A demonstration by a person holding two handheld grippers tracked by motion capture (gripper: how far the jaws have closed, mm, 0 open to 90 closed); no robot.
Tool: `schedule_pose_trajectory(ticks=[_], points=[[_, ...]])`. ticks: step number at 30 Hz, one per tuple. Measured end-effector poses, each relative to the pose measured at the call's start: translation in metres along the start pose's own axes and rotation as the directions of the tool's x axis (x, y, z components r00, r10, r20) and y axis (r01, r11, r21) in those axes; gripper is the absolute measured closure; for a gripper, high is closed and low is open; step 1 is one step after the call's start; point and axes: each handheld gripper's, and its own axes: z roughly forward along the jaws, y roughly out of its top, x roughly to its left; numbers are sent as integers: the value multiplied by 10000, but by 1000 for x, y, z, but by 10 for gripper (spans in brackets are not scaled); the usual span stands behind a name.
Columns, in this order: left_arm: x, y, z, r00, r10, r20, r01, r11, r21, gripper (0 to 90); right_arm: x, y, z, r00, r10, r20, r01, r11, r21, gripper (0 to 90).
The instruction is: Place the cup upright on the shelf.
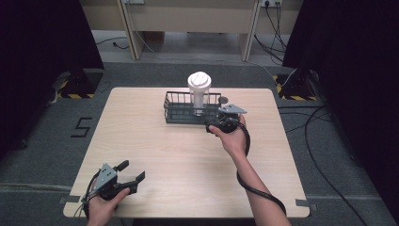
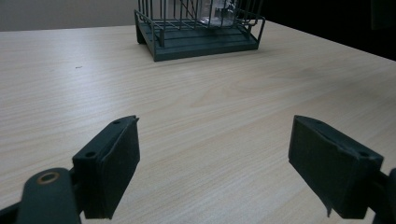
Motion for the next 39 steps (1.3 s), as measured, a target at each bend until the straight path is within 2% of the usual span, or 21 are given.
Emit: schedule_pose_trajectory(ticks=[10,19,30,39], points=[[0,-1,-1,10000,-54,-51,54,10000,5,160,-5,-32,-25,10000,55,-51,-54,9999,116,198],[0,-1,-1,10000,-7,-54,7,10000,40,160,-7,-57,-45,9999,4,-134,-4,10000,-10,201],[1,-1,-2,9999,47,-91,-46,10000,75,160,-10,-96,-72,9998,62,-184,-64,9999,-127,206],[0,-1,-2,9999,51,-103,-50,10000,80,160,-10,-114,-85,9997,-147,-200,142,9996,-241,207]])
